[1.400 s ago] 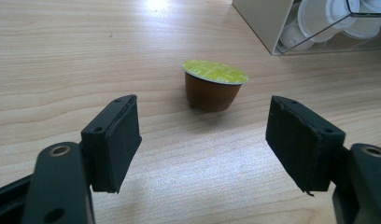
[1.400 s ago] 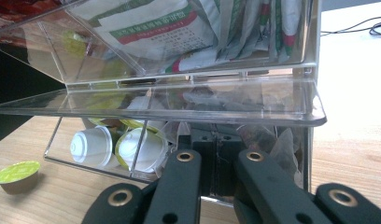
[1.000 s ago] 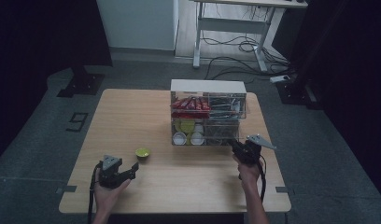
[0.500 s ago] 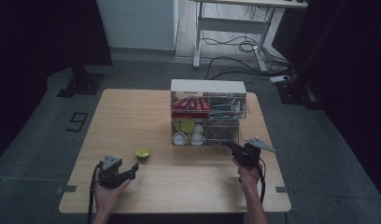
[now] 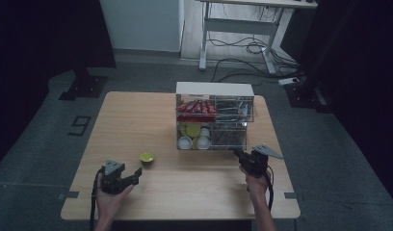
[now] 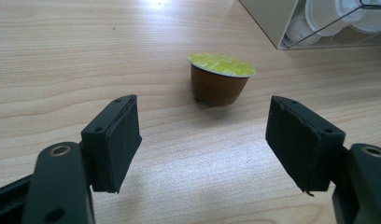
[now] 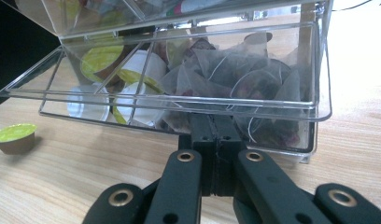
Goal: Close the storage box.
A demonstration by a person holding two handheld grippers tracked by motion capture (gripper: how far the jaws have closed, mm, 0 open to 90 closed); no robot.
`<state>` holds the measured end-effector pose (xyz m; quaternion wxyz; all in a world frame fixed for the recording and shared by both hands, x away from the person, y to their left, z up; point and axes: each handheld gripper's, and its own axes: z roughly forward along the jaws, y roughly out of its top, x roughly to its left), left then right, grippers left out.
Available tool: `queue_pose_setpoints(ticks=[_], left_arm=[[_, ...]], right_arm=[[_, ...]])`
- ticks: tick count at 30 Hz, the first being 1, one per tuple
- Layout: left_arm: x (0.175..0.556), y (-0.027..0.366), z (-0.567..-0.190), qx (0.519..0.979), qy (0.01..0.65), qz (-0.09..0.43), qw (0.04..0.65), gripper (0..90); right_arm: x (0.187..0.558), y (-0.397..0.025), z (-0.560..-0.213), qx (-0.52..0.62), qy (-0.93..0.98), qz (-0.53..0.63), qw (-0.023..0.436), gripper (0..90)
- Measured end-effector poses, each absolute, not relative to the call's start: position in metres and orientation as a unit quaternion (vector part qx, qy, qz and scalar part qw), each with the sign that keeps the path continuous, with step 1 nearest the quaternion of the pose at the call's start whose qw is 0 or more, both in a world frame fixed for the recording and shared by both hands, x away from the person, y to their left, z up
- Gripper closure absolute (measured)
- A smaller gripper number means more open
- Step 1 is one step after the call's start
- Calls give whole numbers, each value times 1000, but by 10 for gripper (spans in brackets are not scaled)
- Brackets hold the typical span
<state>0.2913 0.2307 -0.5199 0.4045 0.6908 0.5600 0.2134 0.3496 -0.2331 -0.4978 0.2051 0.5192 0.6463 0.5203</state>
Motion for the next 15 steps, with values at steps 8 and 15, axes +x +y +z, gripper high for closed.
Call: queue_pose_setpoints(ticks=[8, 15], left_arm=[[291, 230, -520, 692, 559, 214, 405, 264], [291, 230, -521, 693, 560, 213, 401, 264]], right_arm=[[347, -232, -499, 516, 654, 515, 202, 894], [346, -234, -505, 522, 655, 512, 190, 894]])
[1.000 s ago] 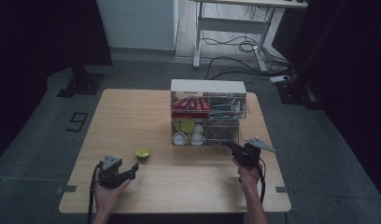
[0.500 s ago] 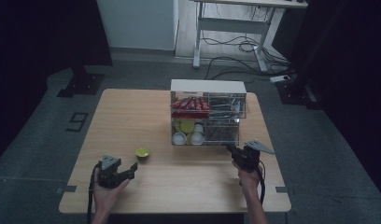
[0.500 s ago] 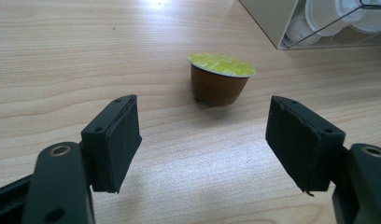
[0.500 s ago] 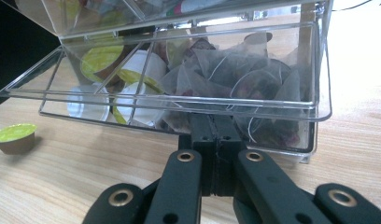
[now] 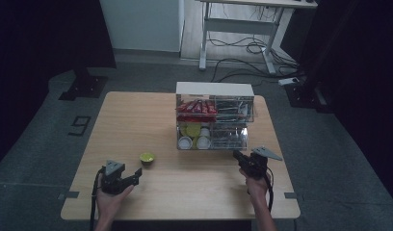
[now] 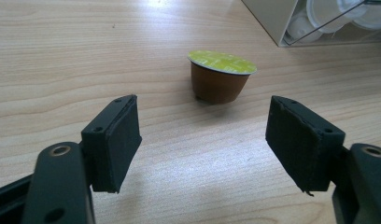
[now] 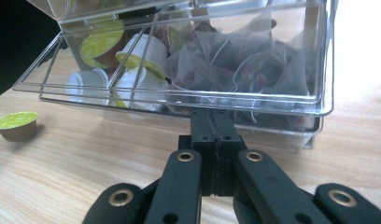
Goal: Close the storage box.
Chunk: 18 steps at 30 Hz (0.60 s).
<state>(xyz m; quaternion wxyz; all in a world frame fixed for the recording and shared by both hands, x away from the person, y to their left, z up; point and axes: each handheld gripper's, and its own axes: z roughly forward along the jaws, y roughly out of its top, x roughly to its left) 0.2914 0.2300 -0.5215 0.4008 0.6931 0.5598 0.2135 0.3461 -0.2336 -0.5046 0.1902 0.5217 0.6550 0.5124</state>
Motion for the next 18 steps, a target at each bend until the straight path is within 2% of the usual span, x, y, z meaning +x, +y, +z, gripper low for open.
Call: queue_pose_setpoints(ticks=[18], left_arm=[[291, 229, -523, 694, 560, 215, 398, 267]], right_arm=[[342, -238, -503, 524, 648, 522, 184, 891]])
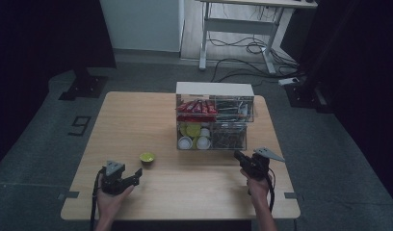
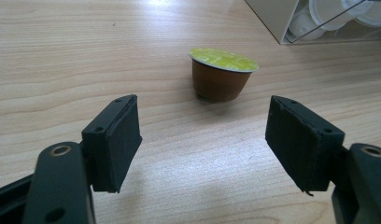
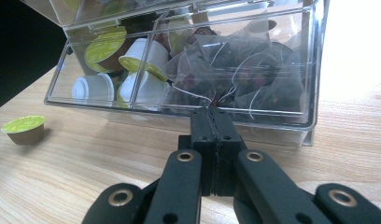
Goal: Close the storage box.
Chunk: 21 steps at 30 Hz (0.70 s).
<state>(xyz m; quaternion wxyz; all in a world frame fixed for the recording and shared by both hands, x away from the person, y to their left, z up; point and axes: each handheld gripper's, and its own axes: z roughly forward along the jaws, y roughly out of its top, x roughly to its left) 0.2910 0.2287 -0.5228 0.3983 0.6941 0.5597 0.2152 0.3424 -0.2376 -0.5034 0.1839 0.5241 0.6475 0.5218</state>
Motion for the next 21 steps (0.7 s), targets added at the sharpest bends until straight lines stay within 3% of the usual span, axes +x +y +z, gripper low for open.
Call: queue_pose_setpoints(ticks=[10, 16, 21], left_arm=[[290, 225, -523, 700, 554, 211, 398, 266], [290, 221, -524, 704, 550, 209, 398, 268], [289, 220, -524, 707, 546, 208, 398, 267]], right_arm=[[340, -242, -506, 518, 652, 520, 191, 844], [330, -244, -510, 494, 666, 519, 206, 652], [317, -247, -516, 478, 679, 513, 216, 552]])
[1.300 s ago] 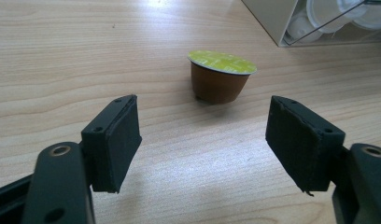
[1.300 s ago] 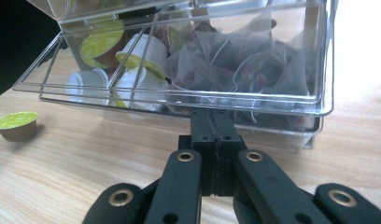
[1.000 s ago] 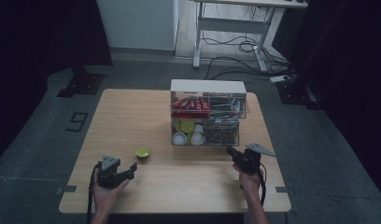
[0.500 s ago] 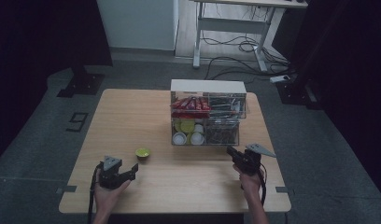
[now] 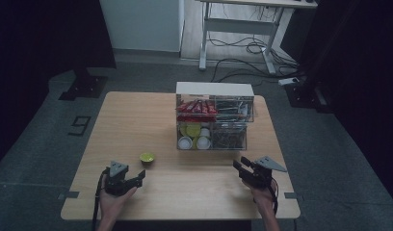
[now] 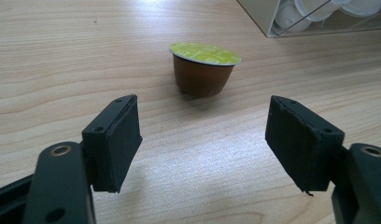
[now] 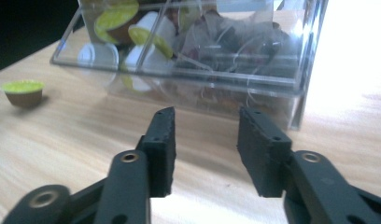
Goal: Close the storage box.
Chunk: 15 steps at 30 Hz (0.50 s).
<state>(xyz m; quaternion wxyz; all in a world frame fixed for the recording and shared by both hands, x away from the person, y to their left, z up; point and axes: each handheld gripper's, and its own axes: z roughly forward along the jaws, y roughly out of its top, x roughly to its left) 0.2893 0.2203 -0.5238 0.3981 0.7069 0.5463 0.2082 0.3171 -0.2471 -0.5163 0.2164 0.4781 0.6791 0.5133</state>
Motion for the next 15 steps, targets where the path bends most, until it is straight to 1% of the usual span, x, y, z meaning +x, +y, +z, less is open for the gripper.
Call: queue_pose_setpoints(ticks=[3, 8, 15], left_arm=[[289, 220, -524, 708, 545, 207, 398, 268], [289, 219, -525, 712, 543, 205, 395, 268], [290, 215, -527, 718, 539, 201, 391, 268]], right_arm=[[310, -252, -521, 476, 683, 509, 219, 515], [303, -258, -527, 480, 687, 502, 215, 478], [286, -271, -539, 487, 698, 479, 213, 464]])
